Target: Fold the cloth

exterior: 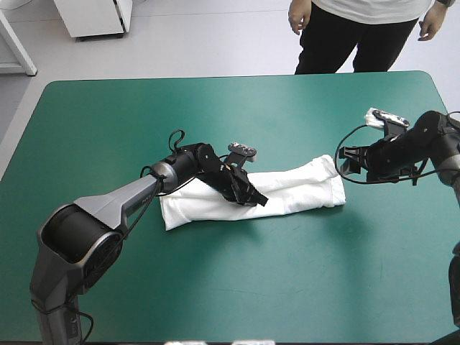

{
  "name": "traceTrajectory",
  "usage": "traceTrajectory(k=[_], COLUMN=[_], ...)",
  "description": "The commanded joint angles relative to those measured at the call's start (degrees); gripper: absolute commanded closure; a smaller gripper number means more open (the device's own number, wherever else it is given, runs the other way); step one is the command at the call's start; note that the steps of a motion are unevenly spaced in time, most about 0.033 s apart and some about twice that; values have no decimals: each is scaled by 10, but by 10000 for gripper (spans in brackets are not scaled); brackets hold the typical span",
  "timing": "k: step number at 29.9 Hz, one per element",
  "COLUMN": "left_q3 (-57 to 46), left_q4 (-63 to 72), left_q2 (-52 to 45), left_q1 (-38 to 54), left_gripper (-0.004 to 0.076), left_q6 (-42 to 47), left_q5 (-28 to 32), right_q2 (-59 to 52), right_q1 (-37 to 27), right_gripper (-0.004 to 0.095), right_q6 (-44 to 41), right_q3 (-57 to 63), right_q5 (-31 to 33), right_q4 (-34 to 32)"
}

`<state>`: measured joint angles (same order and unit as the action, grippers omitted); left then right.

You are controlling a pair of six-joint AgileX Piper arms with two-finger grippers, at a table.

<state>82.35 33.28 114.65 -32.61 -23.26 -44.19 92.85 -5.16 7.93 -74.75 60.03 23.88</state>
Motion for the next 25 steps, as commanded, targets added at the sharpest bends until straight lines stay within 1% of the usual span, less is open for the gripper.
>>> traceTrajectory(k=[1, 4, 7, 16, 19, 23, 25], left_q3=[-2, -2, -2, -2, -2, -2, -2], left_q4=[-34, -58, -65, -65, -65, -65, -65], left_q2=[-2, -2, -2, -2, -2, -2, -2], left_q1=[-10, -10, -10, -10, -10, -10, -10], left_gripper=[734, 734, 734, 734, 734, 734, 734], left_q6=[16, 37, 38, 42, 43, 43, 43], left_q5=[8, 8, 7, 5, 4, 4, 4], right_q2=[16, 40, 56, 100, 115, 130, 135], right_q1=[-4, -4, -4, -4, -4, -1, 4], right_gripper=[286, 286, 286, 287, 287, 287, 287], right_q6=[45, 54, 54, 54, 54, 75, 77], right_q3=[-17, -17, -17, -17, -17, -17, -17], right_q5=[-2, -1, -2, -2, -2, -1, -1], right_q4=[69, 72, 62, 61, 76, 102, 102])
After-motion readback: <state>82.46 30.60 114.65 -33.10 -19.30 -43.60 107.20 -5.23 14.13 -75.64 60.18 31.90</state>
